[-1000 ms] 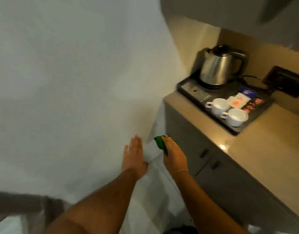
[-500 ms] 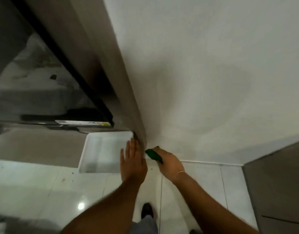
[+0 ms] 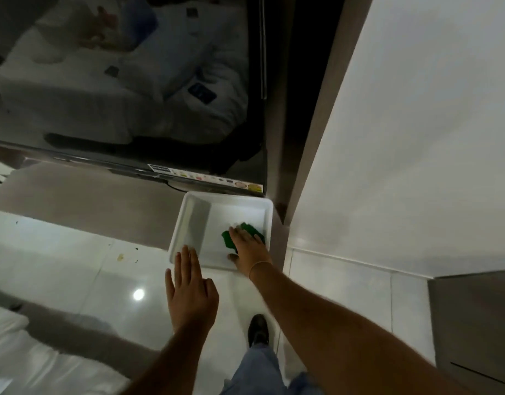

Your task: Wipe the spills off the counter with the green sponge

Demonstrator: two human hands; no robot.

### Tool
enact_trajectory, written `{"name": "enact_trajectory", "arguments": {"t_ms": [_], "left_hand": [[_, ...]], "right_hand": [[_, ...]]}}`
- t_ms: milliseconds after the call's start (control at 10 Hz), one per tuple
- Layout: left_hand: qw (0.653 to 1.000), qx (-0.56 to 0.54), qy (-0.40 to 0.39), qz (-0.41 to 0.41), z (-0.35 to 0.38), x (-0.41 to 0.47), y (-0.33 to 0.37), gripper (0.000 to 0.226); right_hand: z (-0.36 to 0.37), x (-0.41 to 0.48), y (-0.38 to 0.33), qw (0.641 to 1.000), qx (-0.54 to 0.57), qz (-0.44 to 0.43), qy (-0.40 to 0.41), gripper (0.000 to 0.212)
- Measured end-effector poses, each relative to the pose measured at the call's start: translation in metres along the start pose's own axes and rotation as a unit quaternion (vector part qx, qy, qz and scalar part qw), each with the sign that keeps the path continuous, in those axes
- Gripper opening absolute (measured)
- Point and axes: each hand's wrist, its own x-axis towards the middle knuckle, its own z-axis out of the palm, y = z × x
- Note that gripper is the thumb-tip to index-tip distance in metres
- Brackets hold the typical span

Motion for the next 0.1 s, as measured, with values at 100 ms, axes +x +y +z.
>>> {"name": "enact_trajectory", "arguments": {"t_ms": [100], "left_hand": [[1.0,0.015,-0.011,0.004,-0.0051,-0.0067,-0.0087,0.077]], "right_hand": [[0.0182,-0.0101,0.0003,0.997,-0.046,-0.013,-0.053,0.077]]}}
